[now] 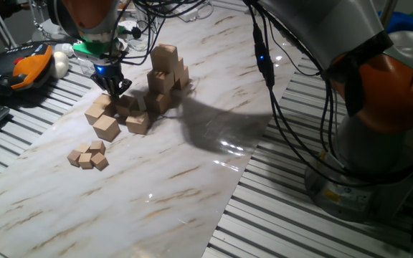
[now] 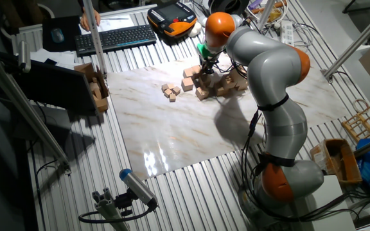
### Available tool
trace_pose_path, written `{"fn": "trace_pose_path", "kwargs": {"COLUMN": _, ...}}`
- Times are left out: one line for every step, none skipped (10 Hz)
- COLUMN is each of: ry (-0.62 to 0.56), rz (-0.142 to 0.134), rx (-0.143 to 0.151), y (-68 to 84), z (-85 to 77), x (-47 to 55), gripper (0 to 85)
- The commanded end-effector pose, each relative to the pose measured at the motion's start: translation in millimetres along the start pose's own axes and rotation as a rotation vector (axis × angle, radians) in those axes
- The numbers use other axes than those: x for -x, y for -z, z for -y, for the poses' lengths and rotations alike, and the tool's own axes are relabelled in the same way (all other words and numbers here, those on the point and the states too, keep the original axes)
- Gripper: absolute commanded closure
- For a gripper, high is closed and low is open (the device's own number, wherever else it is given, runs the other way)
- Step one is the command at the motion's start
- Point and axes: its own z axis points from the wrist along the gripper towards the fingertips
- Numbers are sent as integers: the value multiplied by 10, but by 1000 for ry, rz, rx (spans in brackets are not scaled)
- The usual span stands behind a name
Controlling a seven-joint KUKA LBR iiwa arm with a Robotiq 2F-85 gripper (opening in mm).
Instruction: Stack the blocks into a pyramid shape
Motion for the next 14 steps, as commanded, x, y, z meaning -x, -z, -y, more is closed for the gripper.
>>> {"fn": "trace_pose_path", "kwargs": {"ry": 2, "rz": 7, "rx": 4, "y": 1, "z": 0, "x": -2, "gripper": 850}}
{"fn": "trace_pose_path", "kwargs": {"ry": 4, "rz": 9, "rx": 7, "y": 3, "z": -1, "x": -3, "gripper": 850}}
{"fn": "trace_pose_path", "kwargs": {"ry": 4, "rz": 9, "rx": 7, "y": -1, "z": -1, "x": -5, "gripper": 850}}
{"fn": "trace_pose_path", "kwargs": {"ry": 5, "rz": 8, "rx": 7, "y": -6, "z": -1, "x": -8, "gripper": 850}}
{"fn": "trace_pose_path", "kwargs": {"ry": 7, "rz": 8, "rx": 8, "y": -9, "z": 0, "x": -15, "gripper": 850}}
{"fn": "trace_pose_path", "kwargs": {"ry": 8, "rz": 5, "rx": 10, "y": -12, "z": 1, "x": -24, "gripper": 850}}
{"fn": "trace_pose_path", "kwargs": {"ry": 9, "rz": 4, "rx": 10, "y": -14, "z": 2, "x": -33, "gripper": 850}}
{"fn": "trace_pose_path", "kwargs": {"ry": 9, "rz": 2, "rx": 11, "y": -18, "z": 3, "x": -42, "gripper": 850}}
{"fn": "trace_pose_path", "kwargs": {"ry": 11, "rz": 2, "rx": 11, "y": -19, "z": 4, "x": -46, "gripper": 850}}
{"fn": "trace_pose_path", "kwargs": {"ry": 12, "rz": 2, "rx": 11, "y": -18, "z": 4, "x": -46, "gripper": 850}}
{"fn": "trace_pose_path", "kwargs": {"ry": 15, "rz": 2, "rx": 11, "y": -18, "z": 5, "x": -43, "gripper": 850}}
{"fn": "trace_pose_path", "kwargs": {"ry": 15, "rz": 2, "rx": 9, "y": -16, "z": 6, "x": -42, "gripper": 850}}
{"fn": "trace_pose_path", "kwargs": {"ry": 19, "rz": 4, "rx": 9, "y": -12, "z": 6, "x": -37, "gripper": 850}}
{"fn": "trace_pose_path", "kwargs": {"ry": 20, "rz": 4, "rx": 9, "y": -3, "z": 4, "x": -24, "gripper": 850}}
